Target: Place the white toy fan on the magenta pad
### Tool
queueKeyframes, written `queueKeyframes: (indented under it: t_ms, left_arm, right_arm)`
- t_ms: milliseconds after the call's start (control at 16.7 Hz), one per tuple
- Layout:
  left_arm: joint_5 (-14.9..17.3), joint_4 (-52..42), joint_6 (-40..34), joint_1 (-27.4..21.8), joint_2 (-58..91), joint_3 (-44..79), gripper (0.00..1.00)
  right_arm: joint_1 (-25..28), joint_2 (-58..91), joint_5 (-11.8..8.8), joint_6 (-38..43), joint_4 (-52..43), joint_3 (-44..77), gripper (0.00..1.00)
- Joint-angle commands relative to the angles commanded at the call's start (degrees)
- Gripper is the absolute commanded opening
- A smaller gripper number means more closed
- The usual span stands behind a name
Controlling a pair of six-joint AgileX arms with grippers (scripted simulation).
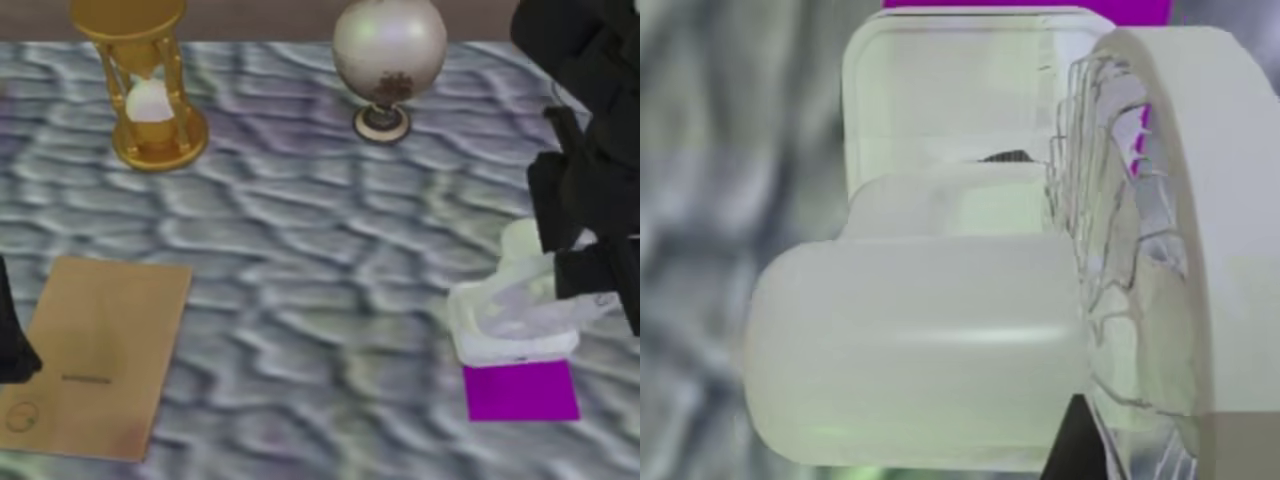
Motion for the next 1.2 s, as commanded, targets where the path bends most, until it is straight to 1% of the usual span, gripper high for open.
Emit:
queueKeyframes:
  t_ms: [120, 240, 540, 840, 1140, 1200]
  left_arm:
    - [0.00, 0.00, 0.00, 0.00, 0.00, 0.00, 1.00]
    - [0.00, 0.00, 0.00, 0.00, 0.00, 0.00, 1.00]
    - [0.00, 0.00, 0.00, 0.00, 0.00, 0.00, 1.00]
    - [0.00, 0.00, 0.00, 0.00, 0.00, 0.00, 1.00]
    - [0.00, 0.00, 0.00, 0.00, 0.00, 0.00, 1.00]
    - [0.00, 0.00, 0.00, 0.00, 0.00, 0.00, 1.00]
  right_arm:
    - [-0.19, -0.70, 0.12, 3.59, -0.09, -2.72, 0.00]
    - [-0.26, -0.89, 0.16, 4.83, -0.17, -3.69, 0.00]
    - [0.05, -0.63, 0.12, 4.76, 0.09, -3.77, 0.00]
    - [-0.44, -0.15, 0.15, 4.65, 6.78, -9.80, 0.00]
    - [-0.45, -0.05, 0.17, 4.65, 7.68, -10.70, 0.00]
    - [-0.45, -0.05, 0.17, 4.65, 7.68, -10.70, 0.08]
